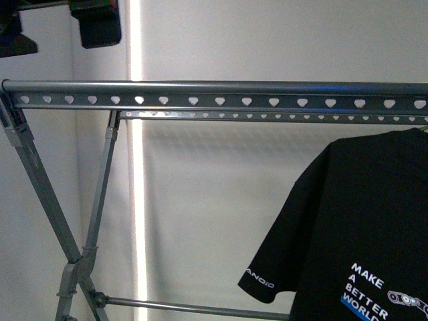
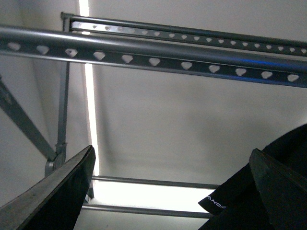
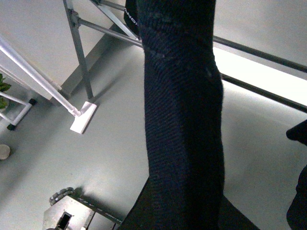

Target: Hang clothes on hanger

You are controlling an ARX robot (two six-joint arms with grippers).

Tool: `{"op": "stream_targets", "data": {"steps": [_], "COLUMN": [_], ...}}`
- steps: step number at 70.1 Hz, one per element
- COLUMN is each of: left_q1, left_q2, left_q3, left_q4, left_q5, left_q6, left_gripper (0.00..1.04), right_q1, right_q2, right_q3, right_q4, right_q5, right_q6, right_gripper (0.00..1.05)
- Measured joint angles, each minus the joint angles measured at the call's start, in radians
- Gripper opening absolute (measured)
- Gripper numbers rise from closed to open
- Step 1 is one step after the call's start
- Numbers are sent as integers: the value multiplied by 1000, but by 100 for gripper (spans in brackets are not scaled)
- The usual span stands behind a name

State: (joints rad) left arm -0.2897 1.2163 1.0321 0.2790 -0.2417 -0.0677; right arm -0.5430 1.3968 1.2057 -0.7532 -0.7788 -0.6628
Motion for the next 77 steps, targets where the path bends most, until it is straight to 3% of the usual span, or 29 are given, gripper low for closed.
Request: {"op": "stream_targets", "data": {"steps": [17,25,54,77], "left_q1": [-66,-104,-105,-105], "left_q2": [-146,-186,-187,-187], "left_q3": [-111,-144,-145,-145], "left_q4": [-31,-44,-45,-45], "left_q5": [-92,-116,-122,-122], "left_q6": [-85,-95,-100,-102], "left_gripper": [96,75,4,4], "right_q1": [16,23,108,176], "right_q2": [-4,-1,185,313], "right_q3": [-6,-5,196,350], "right_q4": [90,117,211,221], "right_q5": [65,80,237,334], "right_q6": [124,180,379,479], "right_gripper": [8,8,8,8]}}
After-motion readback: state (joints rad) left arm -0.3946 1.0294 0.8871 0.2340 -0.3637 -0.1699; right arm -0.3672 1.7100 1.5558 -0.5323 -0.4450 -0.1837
